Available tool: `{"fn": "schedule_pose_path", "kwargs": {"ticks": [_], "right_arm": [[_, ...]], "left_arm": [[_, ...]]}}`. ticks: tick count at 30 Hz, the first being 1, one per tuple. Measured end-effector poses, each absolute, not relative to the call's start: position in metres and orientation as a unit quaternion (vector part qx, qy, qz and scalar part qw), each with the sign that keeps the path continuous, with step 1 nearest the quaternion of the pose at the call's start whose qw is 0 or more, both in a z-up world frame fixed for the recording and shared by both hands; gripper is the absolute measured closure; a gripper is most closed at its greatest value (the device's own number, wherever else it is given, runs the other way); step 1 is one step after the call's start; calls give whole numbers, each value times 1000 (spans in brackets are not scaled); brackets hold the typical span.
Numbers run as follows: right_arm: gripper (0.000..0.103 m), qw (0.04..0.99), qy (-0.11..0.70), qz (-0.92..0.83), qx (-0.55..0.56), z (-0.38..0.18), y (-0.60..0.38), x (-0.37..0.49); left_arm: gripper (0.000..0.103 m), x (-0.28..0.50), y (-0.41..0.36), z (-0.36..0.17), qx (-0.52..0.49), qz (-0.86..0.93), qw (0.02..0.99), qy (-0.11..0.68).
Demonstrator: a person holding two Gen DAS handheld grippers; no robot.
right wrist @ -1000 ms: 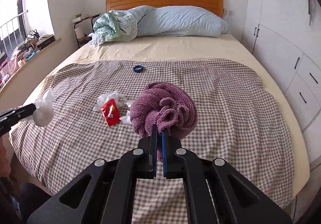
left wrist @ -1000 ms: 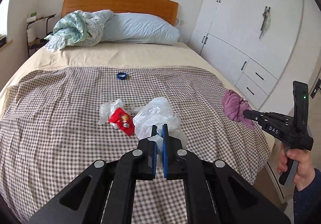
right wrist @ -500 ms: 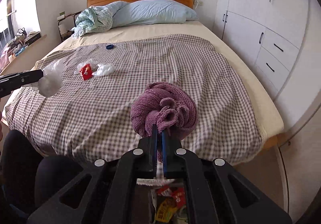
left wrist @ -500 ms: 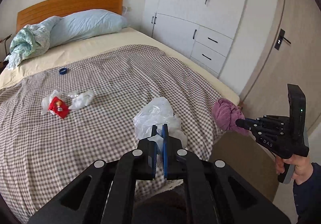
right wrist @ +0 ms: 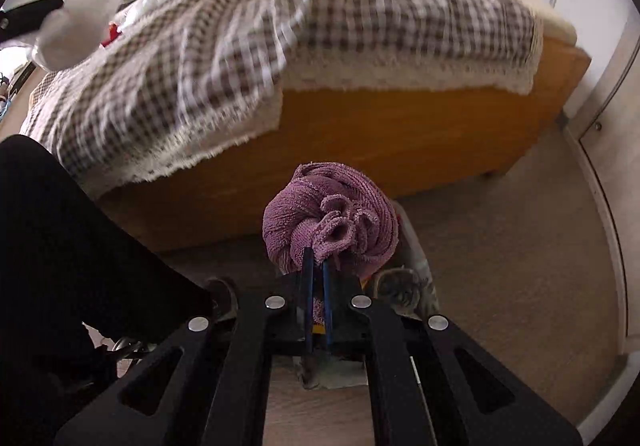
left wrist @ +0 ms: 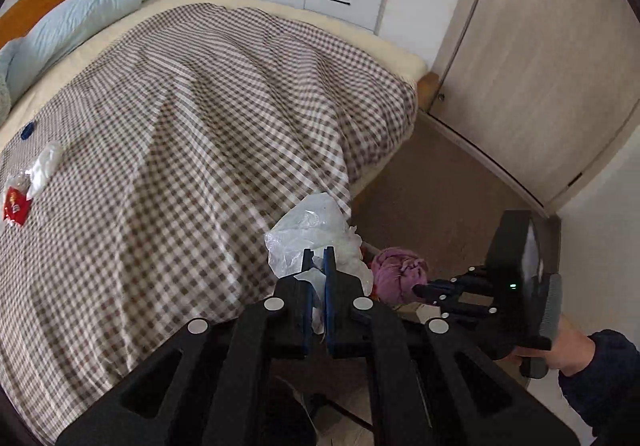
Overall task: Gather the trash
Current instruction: 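Carry the white bag and purple cloth to the bin and open both tools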
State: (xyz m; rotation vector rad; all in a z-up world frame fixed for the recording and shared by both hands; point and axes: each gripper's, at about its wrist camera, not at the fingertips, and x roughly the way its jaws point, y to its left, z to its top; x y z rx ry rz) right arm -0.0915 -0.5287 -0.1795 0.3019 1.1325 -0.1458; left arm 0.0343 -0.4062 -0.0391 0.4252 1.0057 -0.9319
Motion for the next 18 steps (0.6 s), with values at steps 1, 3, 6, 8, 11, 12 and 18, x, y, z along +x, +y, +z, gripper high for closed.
{"fn": "schedule_pose_path", "kwargs": {"ticks": [1, 3, 6, 8, 11, 12, 18], "right_arm": [[99, 824, 542, -71, 148, -194, -530, -89], [99, 811, 559, -70, 159, -224, -530, -84], [99, 795, 576, -73, 179, -261, -530, -80], [99, 785, 584, -76, 191, -281, -528, -80], [99, 772, 598, -90, 197, -311, -520, -85], [99, 766, 605, -90, 199, -322, -515, -87], [97, 779, 576, -107, 222, -342, -498, -109]], "left_arm": [[101, 30, -414, -45, 201, -430, 748, 464], [101, 22, -429, -57, 218, -438, 734, 471], [101, 12, -450, -75, 245, -446, 717, 477], [101, 9, -465, -89, 257, -447, 705, 486], [101, 0, -487, -114, 280, -456, 685, 494], [101, -3, -493, -123, 290, -456, 678, 498], [101, -14, -524, -185, 367, -450, 619, 528]]}}
